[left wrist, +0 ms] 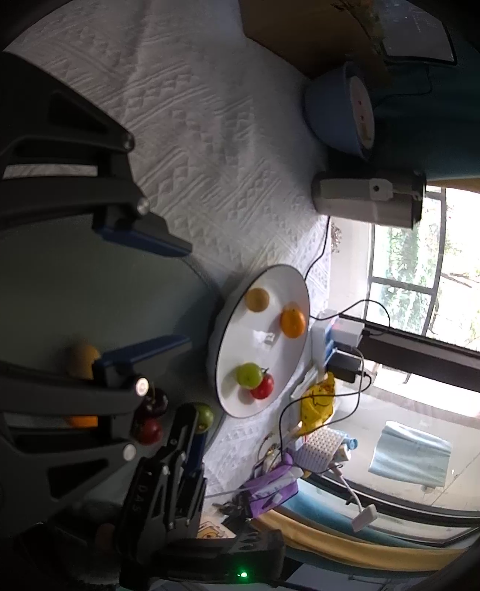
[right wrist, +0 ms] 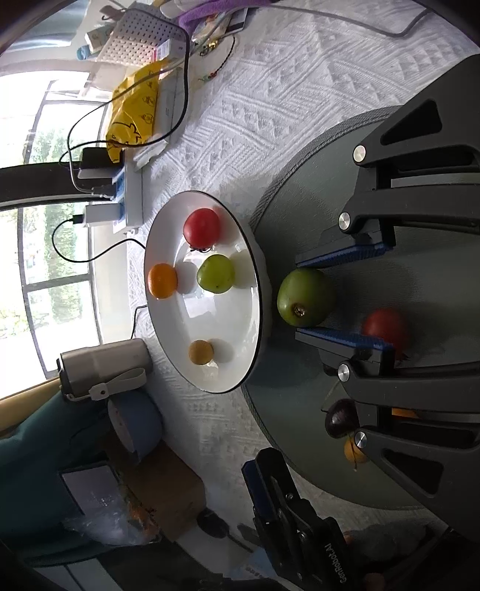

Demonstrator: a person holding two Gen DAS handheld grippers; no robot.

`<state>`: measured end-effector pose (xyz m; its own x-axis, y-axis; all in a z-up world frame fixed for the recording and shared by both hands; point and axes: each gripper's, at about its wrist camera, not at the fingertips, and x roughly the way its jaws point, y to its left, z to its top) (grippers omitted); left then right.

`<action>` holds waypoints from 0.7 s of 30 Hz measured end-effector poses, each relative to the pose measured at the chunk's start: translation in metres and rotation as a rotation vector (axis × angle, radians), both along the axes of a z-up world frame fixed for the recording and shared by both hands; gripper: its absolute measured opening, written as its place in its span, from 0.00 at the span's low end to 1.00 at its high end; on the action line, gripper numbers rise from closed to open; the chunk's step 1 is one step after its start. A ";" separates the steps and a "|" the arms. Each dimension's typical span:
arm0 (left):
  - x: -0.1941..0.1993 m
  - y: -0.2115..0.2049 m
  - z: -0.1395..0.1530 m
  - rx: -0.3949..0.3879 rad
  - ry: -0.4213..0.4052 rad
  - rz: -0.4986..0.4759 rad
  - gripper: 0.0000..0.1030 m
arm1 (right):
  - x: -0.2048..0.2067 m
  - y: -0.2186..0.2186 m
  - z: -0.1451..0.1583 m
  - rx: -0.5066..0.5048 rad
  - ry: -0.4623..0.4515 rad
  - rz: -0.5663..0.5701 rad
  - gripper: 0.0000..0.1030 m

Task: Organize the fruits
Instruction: 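Grasp a large green fruit with the right tool while the left tool grasps an orange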

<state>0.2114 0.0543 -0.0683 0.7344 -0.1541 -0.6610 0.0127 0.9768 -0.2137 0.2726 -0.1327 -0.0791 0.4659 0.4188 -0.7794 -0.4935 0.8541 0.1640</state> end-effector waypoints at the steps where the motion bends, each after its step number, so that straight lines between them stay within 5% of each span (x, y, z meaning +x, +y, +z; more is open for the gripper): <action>1: -0.002 -0.002 0.001 0.001 -0.002 -0.003 0.44 | -0.002 -0.002 0.002 0.003 -0.003 -0.003 0.34; 21: -0.052 -0.064 0.003 0.014 0.021 -0.085 0.45 | -0.049 -0.040 0.024 0.068 -0.061 -0.022 0.34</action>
<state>0.1592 -0.0095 -0.0652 0.7052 -0.2059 -0.6785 0.0910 0.9753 -0.2014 0.2241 -0.1728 -0.0552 0.5212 0.4591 -0.7194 -0.4854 0.8528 0.1925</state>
